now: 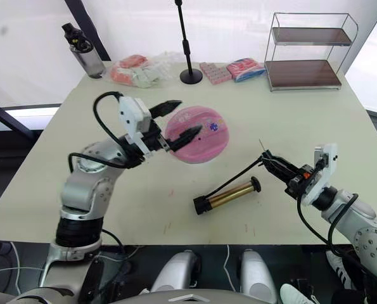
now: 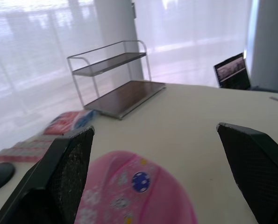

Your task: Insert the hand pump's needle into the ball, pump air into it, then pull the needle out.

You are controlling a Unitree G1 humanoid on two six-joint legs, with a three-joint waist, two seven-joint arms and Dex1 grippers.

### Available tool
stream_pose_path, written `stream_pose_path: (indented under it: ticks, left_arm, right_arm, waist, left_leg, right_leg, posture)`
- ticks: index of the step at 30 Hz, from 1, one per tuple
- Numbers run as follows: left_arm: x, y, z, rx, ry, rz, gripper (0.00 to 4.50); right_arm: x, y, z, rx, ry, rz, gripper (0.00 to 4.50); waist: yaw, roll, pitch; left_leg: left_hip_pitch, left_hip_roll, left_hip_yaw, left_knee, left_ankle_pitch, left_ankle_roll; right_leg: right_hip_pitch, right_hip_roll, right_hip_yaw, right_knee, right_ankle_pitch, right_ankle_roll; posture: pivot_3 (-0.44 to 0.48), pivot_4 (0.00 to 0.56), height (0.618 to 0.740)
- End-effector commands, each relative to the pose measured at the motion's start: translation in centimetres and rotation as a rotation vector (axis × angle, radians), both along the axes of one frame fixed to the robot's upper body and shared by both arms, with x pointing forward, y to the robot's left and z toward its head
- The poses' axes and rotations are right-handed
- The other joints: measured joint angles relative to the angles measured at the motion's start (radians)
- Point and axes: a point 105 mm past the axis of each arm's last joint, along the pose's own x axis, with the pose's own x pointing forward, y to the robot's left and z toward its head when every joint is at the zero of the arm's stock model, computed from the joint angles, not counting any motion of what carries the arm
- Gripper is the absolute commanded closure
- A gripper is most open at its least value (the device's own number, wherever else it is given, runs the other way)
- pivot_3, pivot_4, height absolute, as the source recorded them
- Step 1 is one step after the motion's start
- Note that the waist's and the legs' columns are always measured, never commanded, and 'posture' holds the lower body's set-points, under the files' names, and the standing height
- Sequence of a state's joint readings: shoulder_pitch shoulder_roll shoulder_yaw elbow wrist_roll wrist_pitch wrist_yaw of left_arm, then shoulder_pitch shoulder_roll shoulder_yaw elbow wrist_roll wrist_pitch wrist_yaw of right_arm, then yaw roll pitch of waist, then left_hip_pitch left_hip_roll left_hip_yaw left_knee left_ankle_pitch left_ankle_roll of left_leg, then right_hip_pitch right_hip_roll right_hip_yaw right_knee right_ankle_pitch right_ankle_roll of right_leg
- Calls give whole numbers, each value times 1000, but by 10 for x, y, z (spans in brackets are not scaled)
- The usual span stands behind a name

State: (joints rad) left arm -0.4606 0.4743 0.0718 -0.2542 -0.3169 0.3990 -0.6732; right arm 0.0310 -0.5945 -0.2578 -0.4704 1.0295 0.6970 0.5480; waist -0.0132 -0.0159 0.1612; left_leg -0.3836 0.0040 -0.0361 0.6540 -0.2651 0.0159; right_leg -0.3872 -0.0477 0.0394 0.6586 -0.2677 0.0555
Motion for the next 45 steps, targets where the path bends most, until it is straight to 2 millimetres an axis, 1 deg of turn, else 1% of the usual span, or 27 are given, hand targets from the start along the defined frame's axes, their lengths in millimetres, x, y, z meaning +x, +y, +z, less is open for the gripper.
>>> stream_pose_path:
  ticks: [1, 4, 6, 10, 14, 17, 20, 23, 32, 37, 45]
  left_arm:
    - [10, 29, 2, -3, 33, 138, 41]
    - [9, 41, -7, 40, 78, 169, 41]
    - [8, 47, -13, 54, 117, 166, 41]
    - [8, 54, -23, 80, 181, 155, 41]
    - [10, 57, -25, 54, 227, 146, 41]
    - [13, 57, -24, 46, 234, 144, 41]
    - [21, 55, -29, 59, 255, 143, 41]
    - [30, 48, -30, 55, 269, 144, 41]
    - [32, 24, -34, 65, 333, 26, 41]
    - [33, 22, -36, 114, 348, 10, 41]
    - [25, 26, -25, 109, 356, -16, 41]
  right_arm:
    - [-4, 7, 10, -35, -97, 47, 4168]
    - [-4, 10, 14, -9, -109, 69, 4168]
    - [-5, 11, 14, -31, -109, 89, 4168]
    - [-2, 9, 7, -188, -162, 112, 4168]
    - [1, 9, 10, -371, -326, 158, 4168]
    - [4, 11, 14, -425, -409, 159, 4168]
    - [4, 17, 16, -475, -473, 184, 4168]
    - [3, 22, 11, -497, -475, 203, 4168]
    - [5, 22, 8, -499, -482, 180, 4168]
    - [4, 21, 7, -497, -480, 165, 4168]
    - [2, 21, 4, -496, -472, 149, 4168]
  waist:
    - [0, 0, 0]
    - [-1, -1, 1]
    - [0, -2, 2]
    - [1, -2, 2]
    - [1, -2, 2]
    - [1, -3, 2]
    - [1, -3, 2]
    - [2, -3, 2]
    - [7, -3, 2]
    - [8, -3, 2]
    - [4, -3, 2]
  left_leg:
    - [0, 0, 0, 0, 0, 0]
    - [-1, 0, 0, 0, 0, 0]
    - [-1, 0, 0, 0, 0, 0]
    - [-5, 0, 1, 0, 0, 0]
    - [-7, 0, 0, 0, 0, 0]
    - [-8, 0, 0, 0, 0, 0]
    - [-8, 0, 0, 0, 0, 0]
    - [-8, 0, 0, 1, 0, 0]
    - [-9, -1, -2, 2, 0, -1]
    - [-10, -1, -2, 5, 0, 0]
    - [-12, -1, -3, 12, 0, 0]
  right_leg:
    - [0, 0, 0, 0, 0, 0]
    - [-1, 0, 0, 0, 0, 0]
    - [-1, -1, 0, 0, 0, 0]
    - [-6, -1, 1, 2, 0, 0]
    - [-9, -1, 0, 2, 0, 0]
    - [-9, -1, 0, 2, 0, 0]
    - [-9, -1, 0, 2, 0, 0]
    - [-9, -1, 0, 2, 0, 0]
    - [-9, -1, -2, 3, 0, 0]
    - [-9, -1, -2, 4, 1, 0]
    - [-9, -1, -3, 5, 2, 1]
  posture:
    - [0, 150, 740]
    - [0, 150, 740]
    - [0, 150, 740]
    - [0, 150, 740]
    - [0, 150, 740]
    - [0, 150, 740]
    - [0, 150, 740]
    - [0, 150, 740]
    - [0, 150, 740]
    - [0, 150, 740]
    - [0, 150, 740]
